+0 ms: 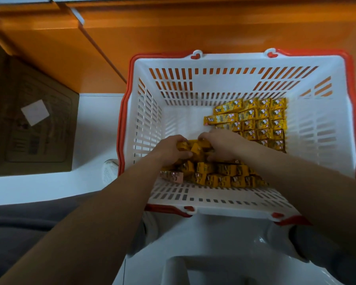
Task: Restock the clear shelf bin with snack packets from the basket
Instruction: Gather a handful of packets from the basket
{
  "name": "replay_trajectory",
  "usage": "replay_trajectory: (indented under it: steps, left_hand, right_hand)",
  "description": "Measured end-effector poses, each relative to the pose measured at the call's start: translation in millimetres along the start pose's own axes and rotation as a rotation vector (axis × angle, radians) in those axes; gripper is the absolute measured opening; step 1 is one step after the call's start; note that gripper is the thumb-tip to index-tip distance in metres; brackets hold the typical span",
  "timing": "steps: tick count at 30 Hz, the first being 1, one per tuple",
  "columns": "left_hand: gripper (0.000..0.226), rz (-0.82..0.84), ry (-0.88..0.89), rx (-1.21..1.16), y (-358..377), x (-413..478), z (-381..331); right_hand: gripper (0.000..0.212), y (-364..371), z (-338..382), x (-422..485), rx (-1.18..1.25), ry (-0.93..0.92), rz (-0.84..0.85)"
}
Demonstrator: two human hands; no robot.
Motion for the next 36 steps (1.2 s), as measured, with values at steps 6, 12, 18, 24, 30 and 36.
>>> replay_trajectory:
  steps: [6,12,18,24,30,36]
  left_hand:
    - [0.041,-0.064,0.036,-0.006,-2.8,2.8,2.6]
    - [0.036,-0.242,0.021,-0.093,-12.4,4.5,0.7]
    - [0.042,-0.373,-0.037,-0.284,-45.0,1.5,-25.8]
    - [0.028,-0.266,0.01,-0.478,-75.0,-24.4,-65.4]
    - [0.019,-0.066,0.025,-0.681,-72.0,-57.5,-81.7]
    - [0.023,-0.066,-0.008,-0.773,-59.6,-70.9,-86.5]
  right_hand:
    - [0.058,-3.5,1.9,1.8,0.047,0.036,-0.01]
    - [0.049,-19.7,-1.8,-8.1,0.238,0.061,-0.151]
    - [0.036,-50.5,-27.6,-28.6,0.638,0.147,-0.455]
    - [0.033,-66.7,-19.2,-48.5,1.196,0.151,-0.574]
    - [0.018,-78.9,4.0,-66.9,1.306,0.126,-0.619]
    - [0.017,-75.6,19.5,-79.0,1.226,0.109,-0.502]
Point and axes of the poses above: each hand's wrist, its own x-axis towards the middle knuckle, its own y-axis out of the palm, z = x × y, the point moved 2 cm from there along x, towards the middle knuckle
